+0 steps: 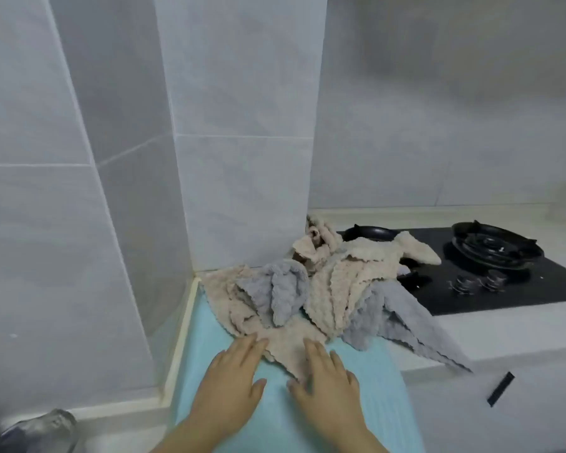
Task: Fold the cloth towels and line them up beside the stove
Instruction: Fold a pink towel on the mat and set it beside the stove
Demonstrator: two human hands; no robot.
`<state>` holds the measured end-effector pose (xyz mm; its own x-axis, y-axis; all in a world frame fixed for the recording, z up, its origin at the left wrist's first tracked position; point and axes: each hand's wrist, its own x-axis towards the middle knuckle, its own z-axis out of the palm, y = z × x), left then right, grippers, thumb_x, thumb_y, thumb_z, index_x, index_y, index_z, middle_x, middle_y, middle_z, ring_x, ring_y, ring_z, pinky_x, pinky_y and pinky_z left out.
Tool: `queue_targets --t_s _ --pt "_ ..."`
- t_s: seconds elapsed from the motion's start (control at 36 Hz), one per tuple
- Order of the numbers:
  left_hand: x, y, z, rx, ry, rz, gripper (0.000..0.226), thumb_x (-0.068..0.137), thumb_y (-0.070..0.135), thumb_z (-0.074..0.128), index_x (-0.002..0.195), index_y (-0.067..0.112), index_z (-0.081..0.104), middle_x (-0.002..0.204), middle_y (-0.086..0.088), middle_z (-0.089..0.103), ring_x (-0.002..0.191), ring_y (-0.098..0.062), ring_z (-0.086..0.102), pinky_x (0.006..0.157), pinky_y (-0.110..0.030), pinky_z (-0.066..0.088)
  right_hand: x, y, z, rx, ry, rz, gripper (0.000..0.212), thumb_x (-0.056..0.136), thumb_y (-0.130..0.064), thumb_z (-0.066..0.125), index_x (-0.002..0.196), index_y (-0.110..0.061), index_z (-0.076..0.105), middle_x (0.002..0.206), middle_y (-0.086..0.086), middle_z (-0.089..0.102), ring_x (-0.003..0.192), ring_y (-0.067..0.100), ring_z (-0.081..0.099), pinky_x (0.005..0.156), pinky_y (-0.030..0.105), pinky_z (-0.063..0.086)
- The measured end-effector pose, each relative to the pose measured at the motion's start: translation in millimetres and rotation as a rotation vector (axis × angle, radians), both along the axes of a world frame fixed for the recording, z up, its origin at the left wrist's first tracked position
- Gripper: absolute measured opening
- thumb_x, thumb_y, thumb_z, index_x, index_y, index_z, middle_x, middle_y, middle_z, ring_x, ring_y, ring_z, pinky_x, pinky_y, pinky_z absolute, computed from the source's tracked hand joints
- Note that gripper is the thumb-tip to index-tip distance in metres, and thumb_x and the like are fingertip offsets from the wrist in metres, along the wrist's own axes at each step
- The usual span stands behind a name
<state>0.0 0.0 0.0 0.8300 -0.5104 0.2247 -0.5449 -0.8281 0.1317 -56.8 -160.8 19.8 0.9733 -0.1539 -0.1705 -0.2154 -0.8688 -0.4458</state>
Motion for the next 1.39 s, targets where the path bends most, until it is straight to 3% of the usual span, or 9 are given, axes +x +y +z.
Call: queue_targets --t_s 0.06,0.11,0.19,0.33,0.44,0.78,1.14,1.28,1.39 --pt "2.6 -0.2 -18.0 -0.087 0.057 0.006 0.058 0.069 0.045 0.053 0.121 0.022 0.056 0.119 0.011 0.063 0.105 -0.005 0.064 0.079 -0.022 0.053 3.4 2.8 -20.5 0.015 0.025 -0.008 0.075 0.091 -0.050 0.040 0.148 -0.035 -0.007 0.157 -0.013 -0.004 0.146 0.019 0.000 0.115 0.039 0.009" --pt "3.6 0.7 -36.4 -0.102 0.100 0.080 0.060 0.086 0.043 0.028 0.143 0.023 0.031 0.145 0.013 0.036 0.134 -0.004 0.037 0.107 -0.024 0.032 3.9 5.4 -35.9 -0.041 0.000 -0.020 0.073 0.090 -0.053 0.038 0.148 -0.037 -0.004 0.157 -0.013 0.000 0.145 0.019 0.003 0.114 0.038 0.009" --pt "-0.8 0.5 -52.2 -0.147 0.129 0.121 0.069 0.084 0.053 0.000 0.148 0.029 0.006 0.154 0.014 0.016 0.142 -0.004 0.014 0.114 -0.021 0.005 5.7 8.2 -51.8 -0.142 -0.085 -0.039 0.065 0.086 -0.063 0.020 0.146 -0.039 0.015 0.155 -0.014 0.015 0.142 0.018 0.012 0.110 0.036 0.013" --pt "-3.4 1.9 -55.5 -0.255 0.097 0.144 0.047 0.099 0.031 0.033 0.145 0.031 0.021 0.147 0.012 0.035 0.133 -0.011 0.034 0.108 -0.023 0.026 10.3 9.7 -59.5 -0.195 -0.321 -0.082 0.028 0.098 -0.031 0.034 0.113 -0.031 0.057 0.118 -0.014 0.056 0.109 0.017 0.042 0.078 0.031 0.025" --pt "-19.9 5.7 -51.3 -0.383 0.077 0.180 0.039 0.098 0.027 0.039 0.136 0.030 0.041 0.137 0.012 0.049 0.122 -0.010 0.047 0.090 -0.019 0.035 10.9 9.8 -62.2 -0.200 -0.404 -0.086 0.023 0.090 -0.005 0.041 0.091 -0.022 0.056 0.101 -0.002 0.063 0.085 0.017 0.033 0.070 0.032 0.021" --pt "-46.4 31.5 -49.3 -0.422 0.118 0.208 0.035 0.095 0.020 0.043 0.129 0.025 0.052 0.128 0.009 0.058 0.118 -0.011 0.052 0.096 -0.020 0.038 9.2 12.0 -58.8 -0.209 -0.400 -0.057 0.027 0.095 -0.037 0.044 0.111 -0.020 0.058 0.109 0.002 0.063 0.110 0.024 0.046 0.085 0.034 0.035" --pt "-29.2 31.3 -53.5 -0.584 0.153 0.251 0.027 0.095 0.023 0.045 0.118 0.029 0.057 0.093 0.016 0.058 0.094 -0.010 0.056 0.080 -0.021 0.043 30.7 6.5 -59.8 -0.312 -0.630 0.043 0.023 0.099 -0.024 0.034 0.104 -0.015 0.055 0.115 -0.007 0.052 0.113 0.018 0.038 0.092 0.030 0.026" --pt "-32.8 31.9 -43.5 -0.827 0.235 0.267 0.016 0.094 0.020 0.048 0.105 0.030 0.051 0.092 0.007 0.060 0.078 -0.009 0.055 0.056 -0.005 0.034 6.3 24.7 -33.7 0.188 -0.614 0.141 0.021 0.101 -0.023 0.033 0.083 -0.018 0.044 0.086 -0.001 0.055 0.080 0.014 0.051 0.071 0.021 0.037" --pt "-39.7 32.8 -30.0 -1.236 0.376 0.288 0.025 0.092 0.028 0.055 0.115 0.027 0.048 0.091 0.001 0.058 0.085 -0.019 0.060 0.078 -0.025 0.048 -20.1 45.1 -13.3 0.716 -0.525 0.174 0.025 0.100 -0.019 0.037 0.076 -0.020 0.046 0.073 -0.004 0.052 0.065 0.009 0.052 0.071 0.023 0.051"
